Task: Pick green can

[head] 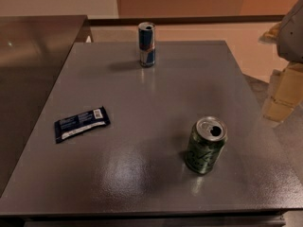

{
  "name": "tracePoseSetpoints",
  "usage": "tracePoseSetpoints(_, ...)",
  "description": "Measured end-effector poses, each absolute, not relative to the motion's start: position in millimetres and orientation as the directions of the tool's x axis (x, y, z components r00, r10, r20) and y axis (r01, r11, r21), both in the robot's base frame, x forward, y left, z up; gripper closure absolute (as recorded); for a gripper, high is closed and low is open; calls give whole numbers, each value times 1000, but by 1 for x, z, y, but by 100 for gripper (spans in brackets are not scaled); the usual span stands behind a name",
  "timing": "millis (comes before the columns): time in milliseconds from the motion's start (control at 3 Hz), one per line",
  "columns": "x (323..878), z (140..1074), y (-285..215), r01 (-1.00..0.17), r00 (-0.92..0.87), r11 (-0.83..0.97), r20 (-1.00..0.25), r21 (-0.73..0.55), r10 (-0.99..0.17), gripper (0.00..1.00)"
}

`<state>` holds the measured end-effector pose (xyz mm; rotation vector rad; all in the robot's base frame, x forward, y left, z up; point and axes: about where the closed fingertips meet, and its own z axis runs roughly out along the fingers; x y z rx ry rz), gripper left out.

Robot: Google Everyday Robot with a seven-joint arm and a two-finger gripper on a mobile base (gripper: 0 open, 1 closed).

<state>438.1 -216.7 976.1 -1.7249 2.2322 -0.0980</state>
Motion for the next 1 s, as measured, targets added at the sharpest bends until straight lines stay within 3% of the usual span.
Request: tracePoseSetpoints(1000, 411, 961, -194, -972, -96, 151, -280, -183, -955, 0)
